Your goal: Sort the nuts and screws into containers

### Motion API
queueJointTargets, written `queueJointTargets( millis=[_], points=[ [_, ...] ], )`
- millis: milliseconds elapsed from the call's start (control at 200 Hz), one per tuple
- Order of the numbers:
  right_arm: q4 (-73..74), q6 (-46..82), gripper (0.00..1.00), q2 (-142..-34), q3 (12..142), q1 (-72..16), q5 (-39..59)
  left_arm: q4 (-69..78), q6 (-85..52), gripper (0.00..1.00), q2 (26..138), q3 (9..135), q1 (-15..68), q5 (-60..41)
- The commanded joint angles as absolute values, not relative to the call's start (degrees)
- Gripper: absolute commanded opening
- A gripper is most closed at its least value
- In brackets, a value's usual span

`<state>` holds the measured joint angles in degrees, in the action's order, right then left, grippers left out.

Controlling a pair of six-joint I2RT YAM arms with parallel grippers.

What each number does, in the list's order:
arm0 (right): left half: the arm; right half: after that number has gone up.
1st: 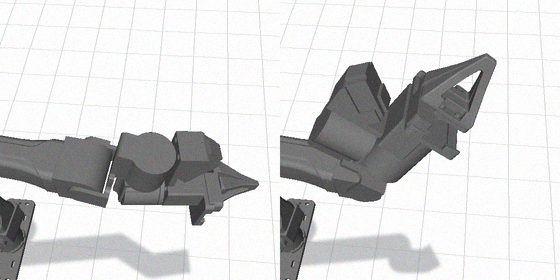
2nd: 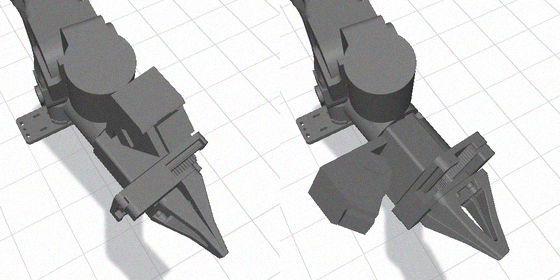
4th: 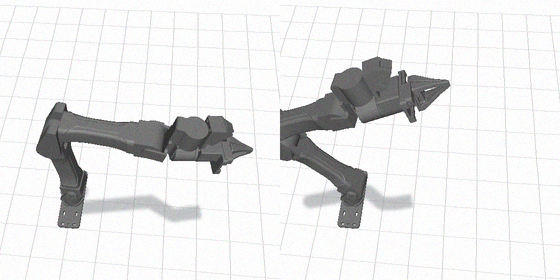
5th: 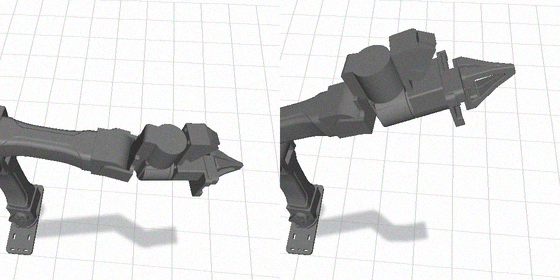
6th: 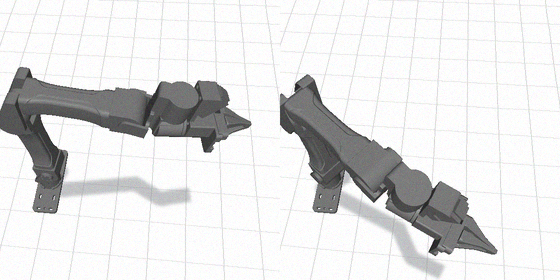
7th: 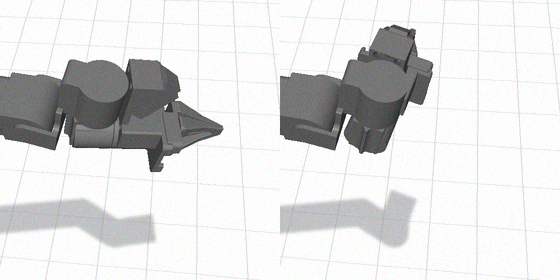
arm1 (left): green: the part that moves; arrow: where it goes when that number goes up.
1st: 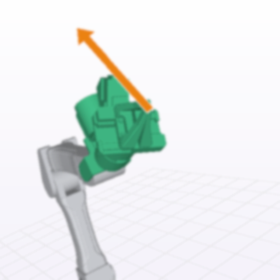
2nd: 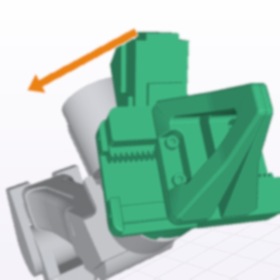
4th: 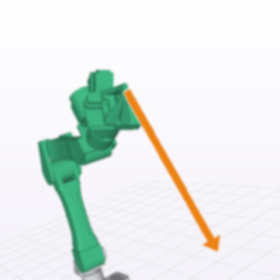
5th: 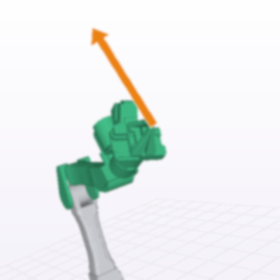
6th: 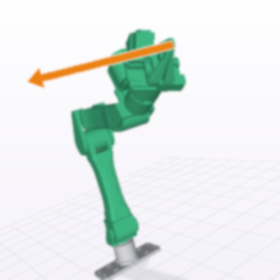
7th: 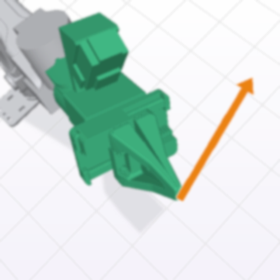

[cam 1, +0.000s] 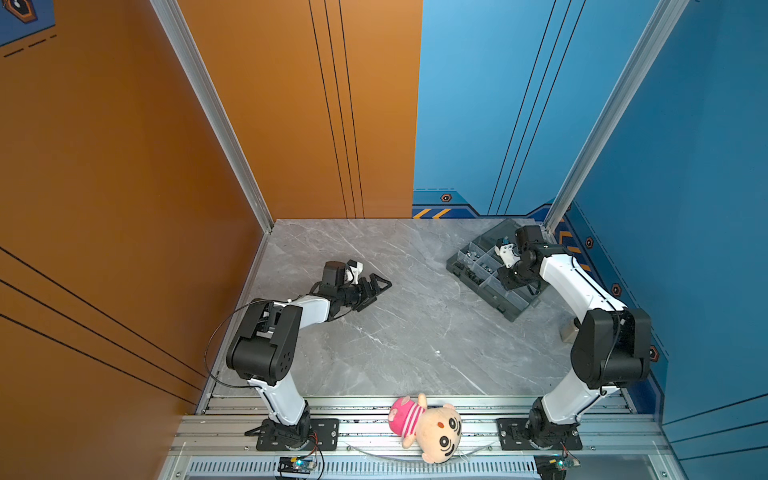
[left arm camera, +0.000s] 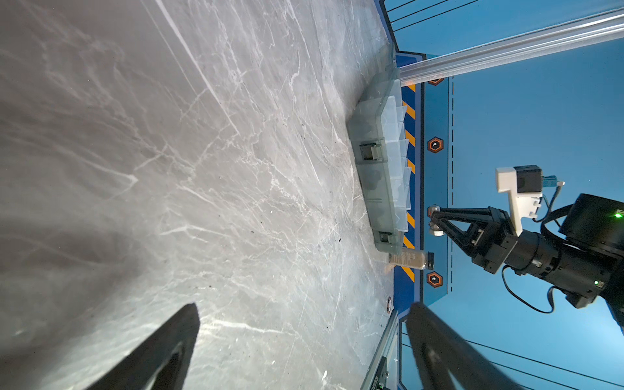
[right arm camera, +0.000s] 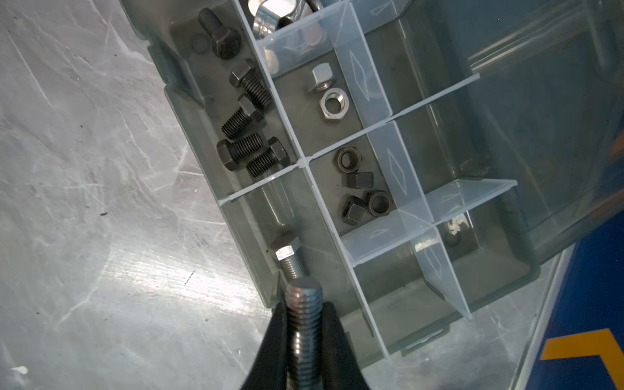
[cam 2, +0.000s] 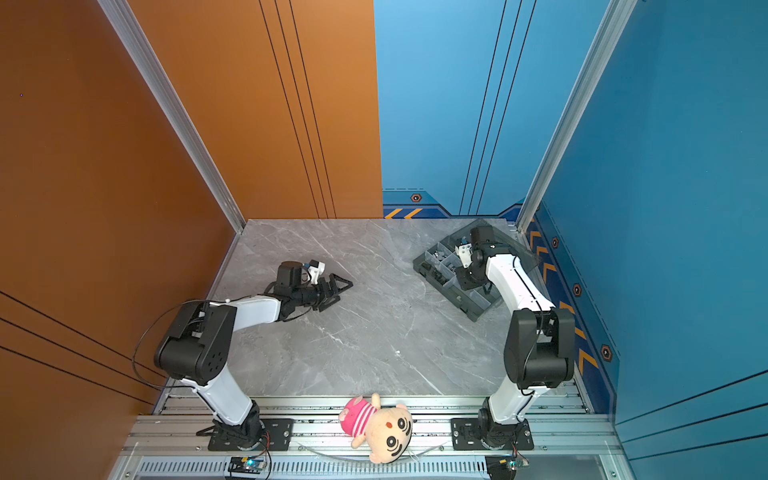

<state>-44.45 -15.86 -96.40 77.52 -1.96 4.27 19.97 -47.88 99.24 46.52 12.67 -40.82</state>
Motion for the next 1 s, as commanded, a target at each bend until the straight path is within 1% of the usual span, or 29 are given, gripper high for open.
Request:
queueJointTargets(
  millis=[0, 230, 516, 841, 991],
  points=[
    [-45.1, -20.3, 0.00, -97.2, 78.7, -1.9, 2.5, 20.6, -48.0, 0.98, 98.2, 46.0, 12.7, -41.4],
    [-45.4, -21.5, 0.00, -99.0, 77.6, -2.7, -1.9, 20.6, -48.1, 0.98, 98.0, 46.1, 12.9, -41.2],
    [-46.3, -22.3, 0.00, -101.7, 77.5, -3.3, -4.8, 20.6, -48.0, 0.98, 98.2, 46.2, 12.9, -41.2],
    [-48.6, -23.5, 0.04, -103.7, 77.5, -4.5, -8.5, 20.6, -48.1, 0.98, 97.9, 45.9, 12.9, -41.2],
    [-48.8, -23.5, 0.07, -104.3, 77.7, -4.7, -9.3, 20.7, -48.0, 0.98, 97.8, 45.7, 12.8, -41.2]
  ],
)
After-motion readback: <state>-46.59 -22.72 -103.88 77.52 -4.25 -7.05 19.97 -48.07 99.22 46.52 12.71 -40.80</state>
